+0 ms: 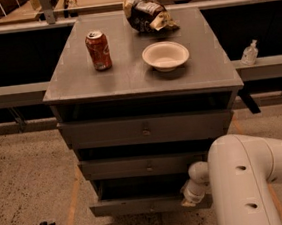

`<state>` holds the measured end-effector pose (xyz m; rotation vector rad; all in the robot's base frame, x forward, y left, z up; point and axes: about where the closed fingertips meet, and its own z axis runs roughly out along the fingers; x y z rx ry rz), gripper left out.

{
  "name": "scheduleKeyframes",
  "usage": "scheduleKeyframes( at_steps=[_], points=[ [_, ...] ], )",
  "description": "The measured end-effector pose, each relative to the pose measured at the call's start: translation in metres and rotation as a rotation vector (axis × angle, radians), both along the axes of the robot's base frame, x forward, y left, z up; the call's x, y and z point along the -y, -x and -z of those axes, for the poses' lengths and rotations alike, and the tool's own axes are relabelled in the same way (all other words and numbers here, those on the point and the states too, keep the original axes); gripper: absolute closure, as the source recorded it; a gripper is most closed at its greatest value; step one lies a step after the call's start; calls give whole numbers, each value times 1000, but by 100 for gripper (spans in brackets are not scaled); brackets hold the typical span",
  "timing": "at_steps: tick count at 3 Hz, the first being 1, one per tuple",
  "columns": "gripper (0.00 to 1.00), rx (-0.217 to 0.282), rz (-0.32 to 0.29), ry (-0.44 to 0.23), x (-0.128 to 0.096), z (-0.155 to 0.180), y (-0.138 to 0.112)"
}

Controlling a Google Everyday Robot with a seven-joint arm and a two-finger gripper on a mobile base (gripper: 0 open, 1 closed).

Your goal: Open bottom drawer

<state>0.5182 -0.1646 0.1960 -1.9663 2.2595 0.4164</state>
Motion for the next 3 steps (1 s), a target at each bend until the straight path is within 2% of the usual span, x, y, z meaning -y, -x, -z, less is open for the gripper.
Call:
scheduleKeyframes(
  at_steps=[2, 3],
  points=[
    [4, 0, 0, 0, 0, 0, 0],
    [0, -57, 18, -17, 0, -26, 32]
  ],
)
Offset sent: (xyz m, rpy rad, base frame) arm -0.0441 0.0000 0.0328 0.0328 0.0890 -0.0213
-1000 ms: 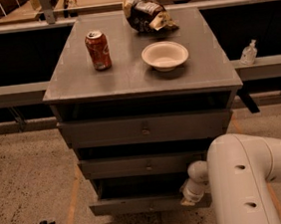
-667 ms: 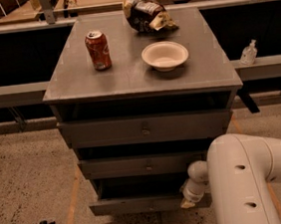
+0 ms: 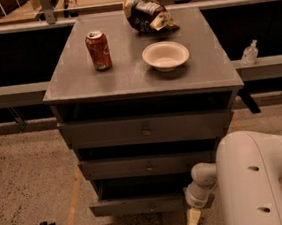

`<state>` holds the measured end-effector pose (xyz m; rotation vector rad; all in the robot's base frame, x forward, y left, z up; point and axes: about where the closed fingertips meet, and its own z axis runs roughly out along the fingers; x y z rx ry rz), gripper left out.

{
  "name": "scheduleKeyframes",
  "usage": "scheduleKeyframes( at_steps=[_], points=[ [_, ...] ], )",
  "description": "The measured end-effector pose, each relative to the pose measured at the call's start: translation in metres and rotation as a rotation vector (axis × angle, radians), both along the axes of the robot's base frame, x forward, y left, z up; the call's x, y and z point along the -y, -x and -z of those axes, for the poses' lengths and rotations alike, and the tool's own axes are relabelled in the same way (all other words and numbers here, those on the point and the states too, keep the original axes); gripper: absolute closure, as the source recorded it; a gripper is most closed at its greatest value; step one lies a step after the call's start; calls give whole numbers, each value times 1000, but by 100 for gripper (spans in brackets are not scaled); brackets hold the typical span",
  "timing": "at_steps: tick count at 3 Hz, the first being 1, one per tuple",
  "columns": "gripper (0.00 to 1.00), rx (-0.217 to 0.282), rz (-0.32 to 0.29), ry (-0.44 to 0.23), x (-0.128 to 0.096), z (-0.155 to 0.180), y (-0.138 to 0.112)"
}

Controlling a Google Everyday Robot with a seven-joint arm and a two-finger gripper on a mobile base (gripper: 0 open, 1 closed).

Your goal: Open bottom drawer

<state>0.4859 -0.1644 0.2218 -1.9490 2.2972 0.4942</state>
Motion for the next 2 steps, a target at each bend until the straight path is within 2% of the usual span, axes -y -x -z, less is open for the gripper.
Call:
scheduleKeyframes(
  at_steps=[2],
  points=[
    [0, 15, -15, 8, -1, 3, -5]
  ],
)
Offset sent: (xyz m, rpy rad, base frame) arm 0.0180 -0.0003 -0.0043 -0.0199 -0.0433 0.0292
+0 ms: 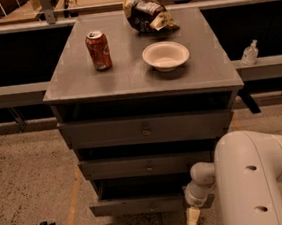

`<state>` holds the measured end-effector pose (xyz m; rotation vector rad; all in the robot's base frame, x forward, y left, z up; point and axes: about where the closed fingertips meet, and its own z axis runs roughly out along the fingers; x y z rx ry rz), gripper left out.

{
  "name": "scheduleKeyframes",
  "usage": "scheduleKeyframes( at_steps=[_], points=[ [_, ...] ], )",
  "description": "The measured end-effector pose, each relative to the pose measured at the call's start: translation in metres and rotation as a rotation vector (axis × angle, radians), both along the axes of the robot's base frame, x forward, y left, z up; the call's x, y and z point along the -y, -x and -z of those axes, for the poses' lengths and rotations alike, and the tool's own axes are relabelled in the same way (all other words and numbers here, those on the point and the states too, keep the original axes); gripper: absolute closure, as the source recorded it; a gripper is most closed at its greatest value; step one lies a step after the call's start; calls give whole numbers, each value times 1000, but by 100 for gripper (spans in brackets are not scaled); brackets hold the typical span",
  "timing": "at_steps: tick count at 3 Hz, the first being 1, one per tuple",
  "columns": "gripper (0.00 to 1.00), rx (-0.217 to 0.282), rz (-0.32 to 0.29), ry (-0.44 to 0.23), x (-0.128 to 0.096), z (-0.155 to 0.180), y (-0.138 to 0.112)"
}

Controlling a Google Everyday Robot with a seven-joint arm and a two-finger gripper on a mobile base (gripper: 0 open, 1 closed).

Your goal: Open bottom drawer

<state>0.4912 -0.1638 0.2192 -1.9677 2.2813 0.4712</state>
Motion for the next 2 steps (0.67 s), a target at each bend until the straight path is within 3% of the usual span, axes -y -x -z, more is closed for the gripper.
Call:
scheduleKeyframes(
  at_steps=[2],
  points=[
    [0, 22, -34, 29, 2, 26, -25]
  ],
)
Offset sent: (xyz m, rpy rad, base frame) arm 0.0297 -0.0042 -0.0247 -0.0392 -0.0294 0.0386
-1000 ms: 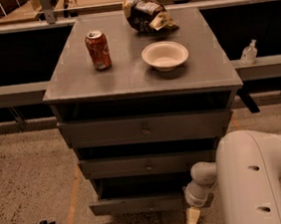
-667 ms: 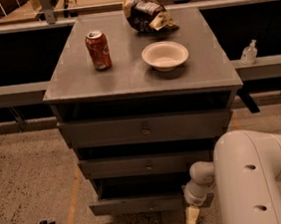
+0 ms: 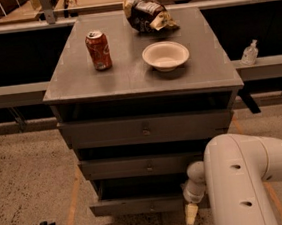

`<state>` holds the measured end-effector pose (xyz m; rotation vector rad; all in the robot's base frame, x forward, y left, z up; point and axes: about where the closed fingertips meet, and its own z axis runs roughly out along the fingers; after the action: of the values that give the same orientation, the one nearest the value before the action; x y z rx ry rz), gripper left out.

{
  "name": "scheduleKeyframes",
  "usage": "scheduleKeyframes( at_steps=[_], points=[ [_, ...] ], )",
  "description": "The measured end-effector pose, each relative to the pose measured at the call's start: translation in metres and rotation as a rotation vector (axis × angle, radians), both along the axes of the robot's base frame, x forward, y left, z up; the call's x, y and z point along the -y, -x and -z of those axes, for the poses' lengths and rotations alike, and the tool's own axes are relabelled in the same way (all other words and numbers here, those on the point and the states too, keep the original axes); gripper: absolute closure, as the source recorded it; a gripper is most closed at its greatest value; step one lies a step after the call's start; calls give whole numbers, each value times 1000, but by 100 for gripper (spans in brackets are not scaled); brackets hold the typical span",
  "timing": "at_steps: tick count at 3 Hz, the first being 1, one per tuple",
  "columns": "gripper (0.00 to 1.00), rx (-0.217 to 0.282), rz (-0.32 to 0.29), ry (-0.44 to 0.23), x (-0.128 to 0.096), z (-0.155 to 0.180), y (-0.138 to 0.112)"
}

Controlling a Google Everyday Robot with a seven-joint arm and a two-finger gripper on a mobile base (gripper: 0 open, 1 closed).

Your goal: Open bottom drawer

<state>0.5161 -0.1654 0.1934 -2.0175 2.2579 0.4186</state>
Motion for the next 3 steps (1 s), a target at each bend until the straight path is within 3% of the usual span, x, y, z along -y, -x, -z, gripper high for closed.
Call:
scheduleKeyframes(
  at_steps=[1, 2, 3],
  points=[
    [0, -3, -6, 6, 0, 10, -6],
    [18, -15, -15, 3, -3, 18, -6],
    [42, -26, -14, -1, -3, 21, -3]
  ],
)
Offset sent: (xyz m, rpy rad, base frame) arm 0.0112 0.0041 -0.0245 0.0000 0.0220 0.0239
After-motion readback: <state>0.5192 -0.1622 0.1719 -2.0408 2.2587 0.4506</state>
